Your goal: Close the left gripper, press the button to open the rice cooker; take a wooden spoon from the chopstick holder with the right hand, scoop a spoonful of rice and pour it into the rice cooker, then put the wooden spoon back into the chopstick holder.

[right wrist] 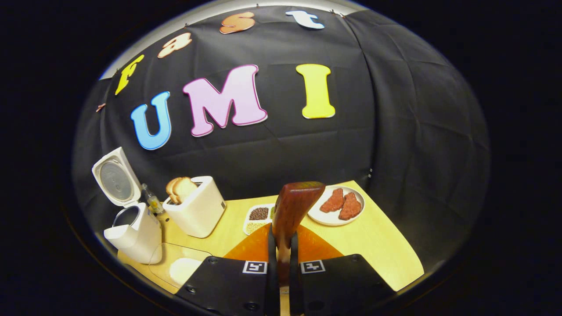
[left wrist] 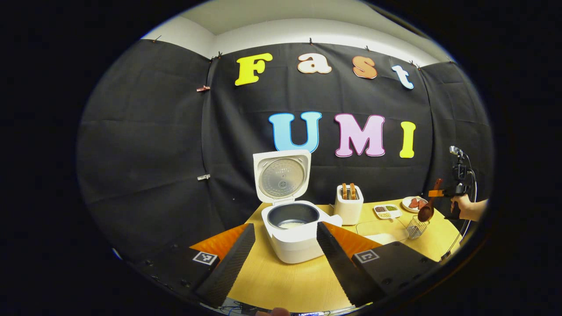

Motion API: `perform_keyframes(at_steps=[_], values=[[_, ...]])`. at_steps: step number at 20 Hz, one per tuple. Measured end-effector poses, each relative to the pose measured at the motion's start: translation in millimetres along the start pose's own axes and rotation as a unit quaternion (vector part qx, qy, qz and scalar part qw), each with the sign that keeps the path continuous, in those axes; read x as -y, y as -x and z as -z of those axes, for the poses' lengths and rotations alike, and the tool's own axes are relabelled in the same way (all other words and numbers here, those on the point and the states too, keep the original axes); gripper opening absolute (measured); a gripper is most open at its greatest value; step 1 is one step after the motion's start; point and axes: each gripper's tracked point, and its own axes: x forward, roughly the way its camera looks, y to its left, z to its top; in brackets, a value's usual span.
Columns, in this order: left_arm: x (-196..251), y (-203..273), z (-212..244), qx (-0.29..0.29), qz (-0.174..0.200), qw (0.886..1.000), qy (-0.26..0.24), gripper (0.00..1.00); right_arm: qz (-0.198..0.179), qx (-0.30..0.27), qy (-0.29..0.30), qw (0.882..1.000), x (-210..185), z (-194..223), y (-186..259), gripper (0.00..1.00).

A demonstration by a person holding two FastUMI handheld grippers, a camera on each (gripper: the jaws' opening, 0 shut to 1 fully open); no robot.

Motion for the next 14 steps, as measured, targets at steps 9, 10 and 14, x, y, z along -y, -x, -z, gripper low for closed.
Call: perform_keyframes(at_steps=[9, 10, 14], values=[[6, -11, -12, 0.017, 0.003, 0.999, 0.033, 0.97, 0.054, -0.054, -0.156, 0.985, 28, 53, -23, 0.15], [7, -13, -15, 0.021, 0.006, 0.999, 0.033, 0.97, 0.049, -0.06, -0.166, 0.983, 27, 56, -23, 0.16], [15, -21, -35, 0.049, 0.017, 0.998, 0.037, 0.97, 0.055, -0.057, -0.155, 0.985, 37, 49, -5, 0.24]])
